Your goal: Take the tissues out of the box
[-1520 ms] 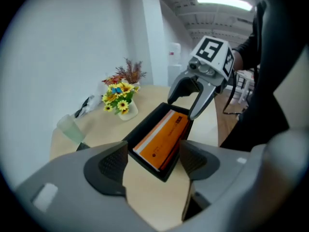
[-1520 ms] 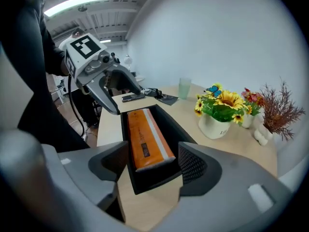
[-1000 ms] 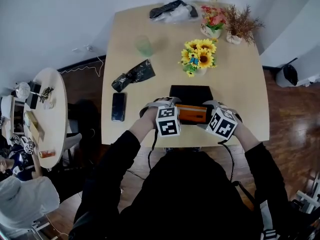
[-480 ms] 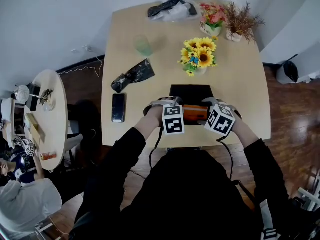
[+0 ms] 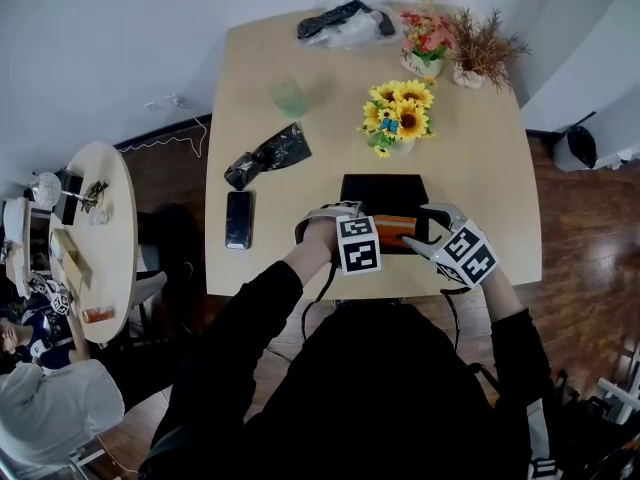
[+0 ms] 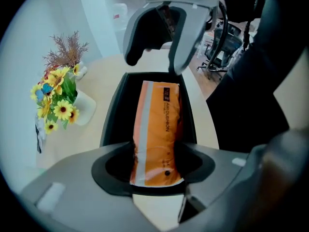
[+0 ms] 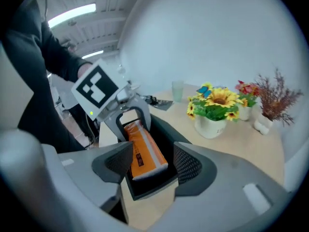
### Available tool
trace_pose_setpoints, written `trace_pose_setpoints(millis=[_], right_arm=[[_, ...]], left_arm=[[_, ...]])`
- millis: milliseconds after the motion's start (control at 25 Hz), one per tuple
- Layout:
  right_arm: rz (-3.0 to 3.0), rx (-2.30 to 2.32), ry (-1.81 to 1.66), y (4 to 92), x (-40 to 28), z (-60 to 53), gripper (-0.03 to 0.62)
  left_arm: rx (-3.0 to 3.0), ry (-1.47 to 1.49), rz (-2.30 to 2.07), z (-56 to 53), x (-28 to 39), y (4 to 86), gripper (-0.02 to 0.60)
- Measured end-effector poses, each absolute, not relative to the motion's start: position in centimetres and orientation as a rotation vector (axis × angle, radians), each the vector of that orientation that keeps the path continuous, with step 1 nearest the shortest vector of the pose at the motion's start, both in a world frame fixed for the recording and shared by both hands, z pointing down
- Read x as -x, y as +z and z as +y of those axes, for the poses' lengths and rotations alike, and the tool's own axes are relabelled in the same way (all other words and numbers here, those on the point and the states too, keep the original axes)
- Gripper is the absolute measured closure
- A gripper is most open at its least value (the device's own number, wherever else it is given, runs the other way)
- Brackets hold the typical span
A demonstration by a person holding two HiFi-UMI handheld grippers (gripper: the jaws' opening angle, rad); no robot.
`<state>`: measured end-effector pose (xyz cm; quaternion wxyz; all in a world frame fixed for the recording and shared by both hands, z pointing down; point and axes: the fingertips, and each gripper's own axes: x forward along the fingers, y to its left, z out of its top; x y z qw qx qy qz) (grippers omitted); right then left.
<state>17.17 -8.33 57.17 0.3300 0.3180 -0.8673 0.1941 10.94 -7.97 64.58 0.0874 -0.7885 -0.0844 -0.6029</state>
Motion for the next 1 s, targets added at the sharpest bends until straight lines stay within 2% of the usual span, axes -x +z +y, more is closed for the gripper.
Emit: trace_pose_setpoints(millis=[280, 560, 800, 1000], right_arm=[[-2.326, -1.058, 0.544, 53.5, -20.5, -7.3, 0.358], [-2.41, -1.186, 0.553, 49.9, -20.8, -7.0, 0.375], [-2.536, -1.282, 0.522, 45.0, -20.2, -8.1, 0.388], [-2.684, -1.306, 0.555, 40.9, -18.5, -9.1, 0.408]], left_arm=[[2.591, -1.711, -0.062, -8.5, -10.6, 63.3, 0.353], [2.728, -1.499, 0.111, -7.9, -10.0, 58.7, 0.356], [2.934, -1.164, 0.414, -8.1, -8.6, 51.2, 0.356], [3.224, -0.777, 0.673, -7.9, -5.4, 45.7, 0.356]])
